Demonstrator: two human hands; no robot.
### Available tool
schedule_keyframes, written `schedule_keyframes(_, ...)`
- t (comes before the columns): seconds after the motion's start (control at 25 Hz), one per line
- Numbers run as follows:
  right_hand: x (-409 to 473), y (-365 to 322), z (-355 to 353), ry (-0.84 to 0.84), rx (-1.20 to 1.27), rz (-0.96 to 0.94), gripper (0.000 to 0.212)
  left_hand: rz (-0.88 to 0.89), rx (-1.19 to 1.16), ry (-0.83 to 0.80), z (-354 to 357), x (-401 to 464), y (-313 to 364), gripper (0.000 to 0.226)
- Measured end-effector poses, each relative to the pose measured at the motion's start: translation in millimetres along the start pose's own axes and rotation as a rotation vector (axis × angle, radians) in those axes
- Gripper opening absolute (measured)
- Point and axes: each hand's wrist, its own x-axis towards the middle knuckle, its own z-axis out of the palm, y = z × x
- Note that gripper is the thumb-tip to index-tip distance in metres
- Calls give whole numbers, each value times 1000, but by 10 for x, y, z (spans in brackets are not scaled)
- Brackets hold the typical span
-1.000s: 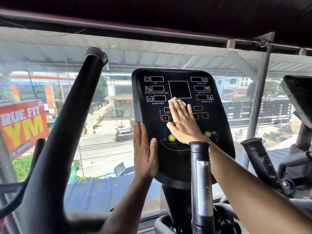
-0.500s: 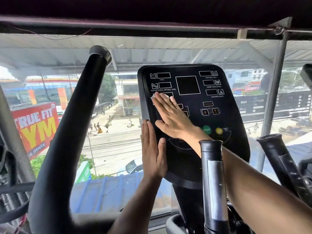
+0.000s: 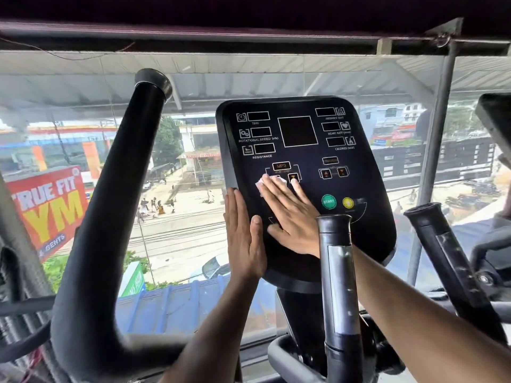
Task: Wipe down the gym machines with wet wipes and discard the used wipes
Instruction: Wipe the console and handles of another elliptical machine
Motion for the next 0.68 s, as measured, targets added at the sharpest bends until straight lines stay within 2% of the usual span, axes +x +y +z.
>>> schedule_keyframes(0.08,29,-112,158,-33,30,9,90,10,2,-2,2,1,-18,78)
schedule_keyframes(0.16,-435,96,493,-101,-34,25,87,21,-1,4,0,3,-34,78)
schedule_keyframes(0.24,-874,245,663,-226,96,194,78,17,-5,8,0,0,-27,77)
schedule_keyframes(0.28,-878,317,599,-221,37,205,76,15,-4,7,3,3,-18,76)
schedule_keyframes(0.36,-530,299,407,-29,-96,89,89,8,-7,7,7,-4,5,74)
schedule_keyframes(0.44,-134,146,73,73,-77,71,89,5,-11,5,3,6,10,74)
schedule_keyframes(0.52,-31,150,72,38,-55,102,85,4,-12,-3,3,9,-3,75)
schedule_keyframes(0.6,-130,-40,170,-31,-34,20,87,18,-5,0,-2,-4,-23,75)
schedule_keyframes(0.68,-224,-160,141,-6,-31,-66,87,27,-3,5,-11,-5,-39,75)
